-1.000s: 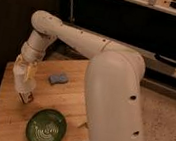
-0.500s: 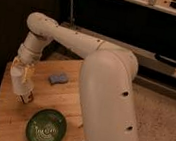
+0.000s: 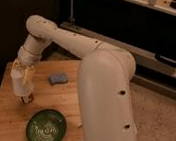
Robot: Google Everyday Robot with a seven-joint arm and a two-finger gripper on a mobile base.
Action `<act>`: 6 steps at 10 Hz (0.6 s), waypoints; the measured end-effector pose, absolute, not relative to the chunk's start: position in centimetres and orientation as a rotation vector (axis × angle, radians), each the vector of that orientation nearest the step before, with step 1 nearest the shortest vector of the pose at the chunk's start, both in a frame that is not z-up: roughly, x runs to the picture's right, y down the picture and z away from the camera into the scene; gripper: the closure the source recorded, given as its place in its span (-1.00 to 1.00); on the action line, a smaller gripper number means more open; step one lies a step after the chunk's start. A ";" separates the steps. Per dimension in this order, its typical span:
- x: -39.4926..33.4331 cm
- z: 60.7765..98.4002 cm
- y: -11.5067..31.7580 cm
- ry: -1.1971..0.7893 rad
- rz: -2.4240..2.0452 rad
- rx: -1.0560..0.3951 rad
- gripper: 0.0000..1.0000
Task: Place the ceramic cup over the eraser
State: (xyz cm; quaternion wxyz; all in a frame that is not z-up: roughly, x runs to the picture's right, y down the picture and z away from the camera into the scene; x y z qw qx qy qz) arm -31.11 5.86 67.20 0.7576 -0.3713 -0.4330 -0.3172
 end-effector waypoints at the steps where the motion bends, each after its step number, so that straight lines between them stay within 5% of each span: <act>1: -31.1 67.3 6.0 -0.947 -0.705 -0.805 -0.58; 6: -31.1 68.1 6.6 -0.940 -0.732 -0.797 -0.60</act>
